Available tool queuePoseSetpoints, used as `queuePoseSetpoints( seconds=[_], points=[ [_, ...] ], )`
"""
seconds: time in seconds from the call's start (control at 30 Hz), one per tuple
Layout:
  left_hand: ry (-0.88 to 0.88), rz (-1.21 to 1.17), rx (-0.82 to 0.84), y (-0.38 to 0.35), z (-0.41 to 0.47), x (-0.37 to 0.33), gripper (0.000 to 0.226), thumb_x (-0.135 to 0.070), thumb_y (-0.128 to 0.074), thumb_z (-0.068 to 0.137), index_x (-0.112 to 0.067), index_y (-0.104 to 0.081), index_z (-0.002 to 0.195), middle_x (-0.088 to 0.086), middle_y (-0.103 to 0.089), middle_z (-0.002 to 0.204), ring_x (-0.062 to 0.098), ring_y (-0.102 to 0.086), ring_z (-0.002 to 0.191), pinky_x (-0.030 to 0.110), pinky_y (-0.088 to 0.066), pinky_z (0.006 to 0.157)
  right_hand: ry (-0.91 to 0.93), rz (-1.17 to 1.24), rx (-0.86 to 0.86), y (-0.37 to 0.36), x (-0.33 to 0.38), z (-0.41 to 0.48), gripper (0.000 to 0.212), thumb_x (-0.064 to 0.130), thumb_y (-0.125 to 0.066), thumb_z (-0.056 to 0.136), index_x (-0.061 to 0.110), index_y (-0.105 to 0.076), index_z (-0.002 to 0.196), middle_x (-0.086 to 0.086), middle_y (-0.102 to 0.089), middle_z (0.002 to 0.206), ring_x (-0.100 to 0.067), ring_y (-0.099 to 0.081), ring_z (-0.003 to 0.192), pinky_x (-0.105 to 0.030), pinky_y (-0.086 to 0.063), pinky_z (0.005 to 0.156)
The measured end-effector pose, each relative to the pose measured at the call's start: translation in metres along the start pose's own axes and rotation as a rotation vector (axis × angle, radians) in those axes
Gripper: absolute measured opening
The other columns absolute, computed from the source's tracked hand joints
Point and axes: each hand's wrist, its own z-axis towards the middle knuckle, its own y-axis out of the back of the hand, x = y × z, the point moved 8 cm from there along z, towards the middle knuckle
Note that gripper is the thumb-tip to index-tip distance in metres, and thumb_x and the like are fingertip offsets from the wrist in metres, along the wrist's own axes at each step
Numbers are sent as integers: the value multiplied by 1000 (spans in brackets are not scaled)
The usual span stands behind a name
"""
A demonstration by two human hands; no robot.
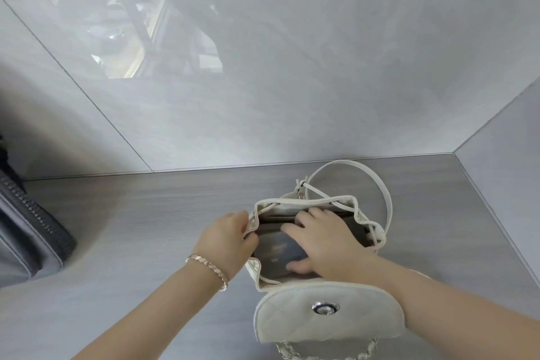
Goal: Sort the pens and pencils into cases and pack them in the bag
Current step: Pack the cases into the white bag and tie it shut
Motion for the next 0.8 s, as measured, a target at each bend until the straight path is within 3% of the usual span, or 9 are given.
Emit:
queuePoseSetpoints(
  seconds=[0.07, 0.17, 0.37, 0.47, 0.53, 0.6, 0.67, 0.73, 0.8],
  points=[
    [-2, -23, 6, -2, -1, 2, 36, -17, -50, 84, -20, -25, 58, -4, -35, 61, 15, -34, 59, 22, -26, 51, -60, -54, -57, 3, 0, 0, 66, 66, -70, 56, 19, -64, 101, -5, -62, 94, -27, -59, 90, -34, -47, 73],
    [2, -66, 10, -6, -2, 6, 37, -16, -52, 81, -19, -25, 56, -4, -34, 60, 9, -30, 55, 21, -26, 52, -166, 67, 44, -11, -9, -4, 71, 64, -62, 69, 16, -50, 120, -7, -52, 118, -27, -46, 113, -36, -36, 90],
    [-36, -42, 60, -10, -7, 6, 40, -15, -54, 81, -19, -25, 55, -5, -32, 62, 7, -31, 54, 16, -25, 49, -342, 292, -17, -12, -21, -13, 66, 67, -62, 65, 24, -52, 115, 6, -54, 120, -16, -42, 118, -28, -31, 90],
    [5, -61, 139, -16, -4, 10, 36, -16, -52, 82, -17, -28, 56, -4, -35, 66, 15, -44, 59, 22, -34, 55, -369, 203, 26, -10, -13, -18, 63, 63, -57, 73, 22, -50, 121, 2, -50, 124, -20, -39, 122, -31, -34, 93],
    [21, -71, 175, -16, -2, 7, 35, -16, -51, 83, -17, -29, 56, -2, -38, 66, 21, -52, 63, 25, -34, 54, -317, 238, -5, 4, -1, -21, 45, 49, -51, 86, 21, -52, 120, 0, -49, 122, -21, -41, 120, -32, -40, 90],
    [29, -72, 183, -15, -1, 6, 32, -16, -50, 82, -16, -31, 56, 0, -42, 66, 24, -56, 66, 26, -35, 55, -210, 275, -344, 51, 8, -24, 26, 38, -48, 88, 22, -62, 104, 4, -59, 106, -18, -53, 107, -28, -46, 78],
    [45, -117, 182, -16, -1, 7, 25, -15, -49, 82, -13, -37, 61, 3, -49, 69, 26, -58, 67, 30, -41, 60, -275, 255, -621, 91, -5, -29, 27, 38, -50, 85, 18, -65, 95, 2, -63, 93, -19, -58, 97, -28, -49, 72],
    [61, -180, 171, -18, -3, 9, 19, -13, -48, 81, -13, -40, 64, 4, -50, 64, 25, -57, 62, 30, -43, 60, -439, 410, -324, 84, -38, -8, 36, 44, -48, 89, 10, -61, 89, -5, -60, 89, -24, -55, 93, -32, -44, 72],
    [63, -218, 130, -19, -4, 11, 21, -11, -47, 80, -14, -38, 61, 2, -44, 58, 23, -54, 58, 29, -39, 57, -557, 510, 117, 55, -58, 12, 47, 50, -48, 88, 11, -51, 62, -4, -50, 65, -21, -50, 64, -29, -34, 54]
  ],
)
